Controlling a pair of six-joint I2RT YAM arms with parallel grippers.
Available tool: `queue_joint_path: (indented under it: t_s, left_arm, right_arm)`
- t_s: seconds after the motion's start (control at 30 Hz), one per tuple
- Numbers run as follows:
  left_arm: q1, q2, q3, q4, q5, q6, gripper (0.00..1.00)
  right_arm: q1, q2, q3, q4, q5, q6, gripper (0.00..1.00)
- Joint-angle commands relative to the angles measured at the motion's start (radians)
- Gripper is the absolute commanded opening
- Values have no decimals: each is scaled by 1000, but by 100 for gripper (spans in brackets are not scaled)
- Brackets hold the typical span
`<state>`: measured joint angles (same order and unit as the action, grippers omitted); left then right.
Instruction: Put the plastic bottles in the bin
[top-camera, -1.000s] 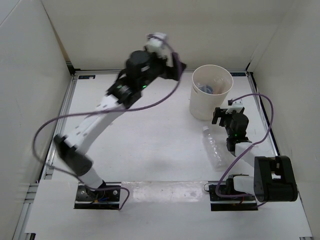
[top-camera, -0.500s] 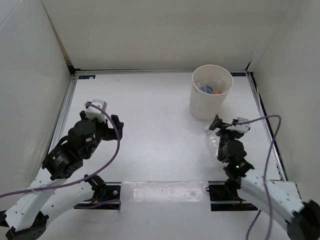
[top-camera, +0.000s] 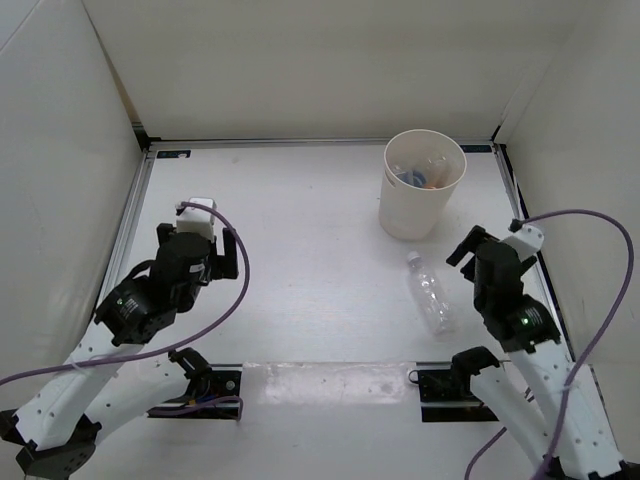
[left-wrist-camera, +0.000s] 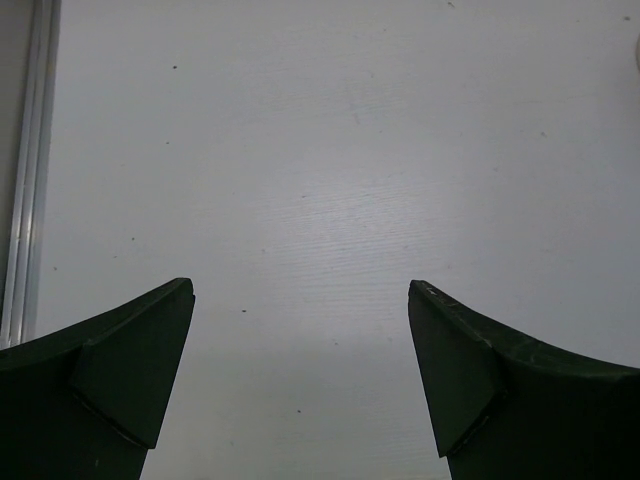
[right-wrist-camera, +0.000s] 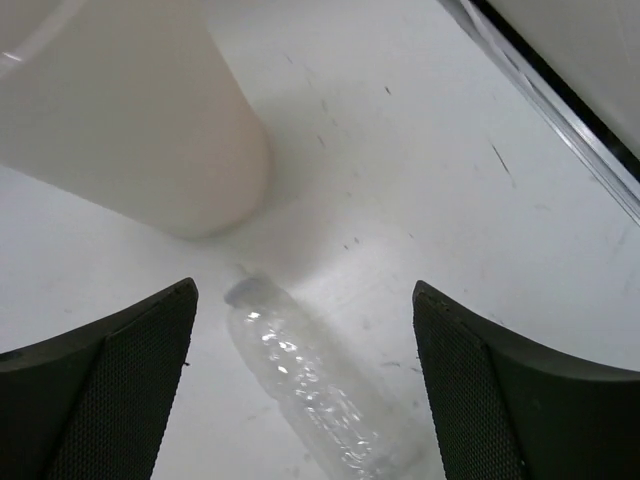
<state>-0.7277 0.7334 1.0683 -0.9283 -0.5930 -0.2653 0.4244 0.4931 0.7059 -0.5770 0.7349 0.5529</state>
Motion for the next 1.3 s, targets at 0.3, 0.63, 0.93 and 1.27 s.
queue_joint_path:
  t_s: [0.3, 0.63, 0.93, 1.27]
  left_arm:
    - [51, -68, -110, 5, -91, -12, 99]
    - [108, -75, -113, 9, -41, 11, 99]
    - [109, -91, -114, 13, -42, 15, 99]
    - [109, -91, -116, 11, -33, 17, 99]
  right_arm:
    - [-428, 483, 76, -123, -789, -104, 90]
    - [-266, 679, 61, -57, -740, -22, 90]
    - [-236, 768, 72, -37, -758, -53, 85]
    - [-227, 889, 147, -101, -741, -56, 60]
